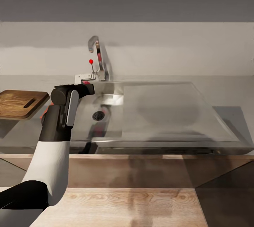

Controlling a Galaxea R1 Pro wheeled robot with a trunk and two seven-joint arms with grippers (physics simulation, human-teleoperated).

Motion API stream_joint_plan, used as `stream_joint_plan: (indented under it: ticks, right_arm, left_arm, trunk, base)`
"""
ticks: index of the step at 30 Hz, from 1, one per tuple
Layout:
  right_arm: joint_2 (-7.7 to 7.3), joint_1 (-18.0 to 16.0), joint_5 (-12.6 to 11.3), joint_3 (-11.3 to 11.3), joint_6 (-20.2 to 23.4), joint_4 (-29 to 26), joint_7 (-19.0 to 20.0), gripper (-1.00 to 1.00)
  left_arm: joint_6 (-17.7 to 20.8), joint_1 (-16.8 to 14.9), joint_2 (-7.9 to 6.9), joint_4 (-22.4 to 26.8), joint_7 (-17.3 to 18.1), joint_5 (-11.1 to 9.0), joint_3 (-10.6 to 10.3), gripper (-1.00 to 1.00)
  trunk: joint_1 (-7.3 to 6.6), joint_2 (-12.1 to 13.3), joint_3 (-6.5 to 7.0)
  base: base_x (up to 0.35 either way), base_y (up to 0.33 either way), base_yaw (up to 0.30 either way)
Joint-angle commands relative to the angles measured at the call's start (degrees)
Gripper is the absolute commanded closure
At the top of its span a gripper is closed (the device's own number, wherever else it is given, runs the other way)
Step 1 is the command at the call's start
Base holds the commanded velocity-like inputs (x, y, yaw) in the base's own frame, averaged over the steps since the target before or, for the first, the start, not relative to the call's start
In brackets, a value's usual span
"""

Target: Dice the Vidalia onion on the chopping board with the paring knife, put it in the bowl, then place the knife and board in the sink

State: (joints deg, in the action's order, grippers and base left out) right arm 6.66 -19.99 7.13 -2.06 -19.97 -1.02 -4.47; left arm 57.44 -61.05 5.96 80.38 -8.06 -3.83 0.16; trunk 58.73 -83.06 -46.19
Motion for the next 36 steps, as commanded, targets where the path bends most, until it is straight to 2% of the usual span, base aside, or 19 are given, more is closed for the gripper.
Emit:
stream_joint_plan:
  ticks: [1, 36]
  right_arm:
    - [0.02, -0.04, 0.60, -0.22, -0.13, 0.05, -0.36, -1.00]
    - [0.02, 0.00, 0.60, -0.22, -0.15, 0.05, -0.36, -1.00]
  left_arm:
    - [0.22, -0.04, 0.02, 0.04, -0.39, -0.39, 0.02, 1.00]
    - [0.21, -0.04, 0.02, 0.04, -0.41, -0.39, 0.00, 1.00]
  trunk:
    - [0.00, -0.02, 0.05]
    - [0.00, -0.02, 3.21]
  base:
    - [0.000, 0.000, 0.000]
    - [0.000, 0.000, 0.000]
